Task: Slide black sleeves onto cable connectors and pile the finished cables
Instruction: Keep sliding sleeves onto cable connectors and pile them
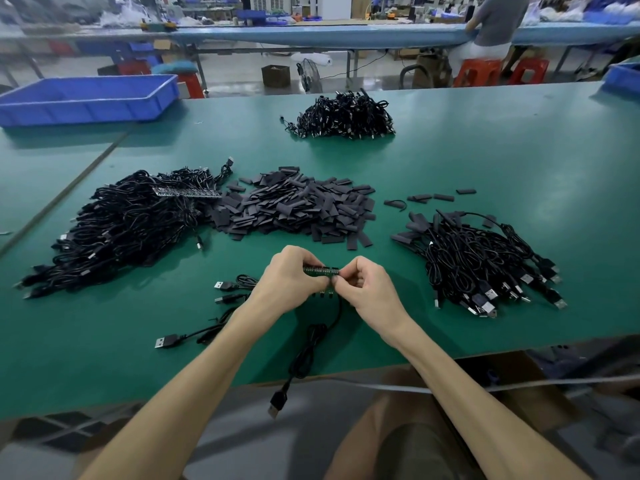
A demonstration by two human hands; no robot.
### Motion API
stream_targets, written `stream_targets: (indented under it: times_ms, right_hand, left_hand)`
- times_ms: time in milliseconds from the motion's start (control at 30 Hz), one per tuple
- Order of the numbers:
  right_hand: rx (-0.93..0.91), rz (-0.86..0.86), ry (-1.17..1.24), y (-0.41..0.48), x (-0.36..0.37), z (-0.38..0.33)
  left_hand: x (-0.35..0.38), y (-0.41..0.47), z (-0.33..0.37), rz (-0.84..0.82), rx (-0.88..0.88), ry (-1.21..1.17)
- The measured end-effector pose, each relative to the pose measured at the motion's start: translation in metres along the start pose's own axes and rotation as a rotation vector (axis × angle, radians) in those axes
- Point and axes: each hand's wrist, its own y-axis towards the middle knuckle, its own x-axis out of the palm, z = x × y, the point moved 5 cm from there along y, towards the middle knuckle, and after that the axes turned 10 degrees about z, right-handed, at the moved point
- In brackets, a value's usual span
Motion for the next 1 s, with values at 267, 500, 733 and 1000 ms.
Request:
stream_targets:
  times_ms: [267, 500, 733, 1000]
  right_hand:
    - [-0.004, -0.005, 0.003, 0.000, -0.001, 0.000]
    - [-0.010, -0.003, -0.002, -0.001, -0.001, -0.001]
    - [-0.021, -0.001, -0.005, -0.001, -0.002, 0.000]
    - [-0.044, 0.026, -0.049, -0.005, -0.001, -0.006]
  left_hand:
    - [0.001, -0.003, 0.000, 0.042, -0.011, 0.031]
    - [-0.001, -0.006, 0.003, 0.071, -0.007, 0.068]
    - [0.000, -0.009, 0.004, 0.090, -0.032, 0.076]
    - [0.002, -0.013, 0.008, 0.158, -0.044, 0.113]
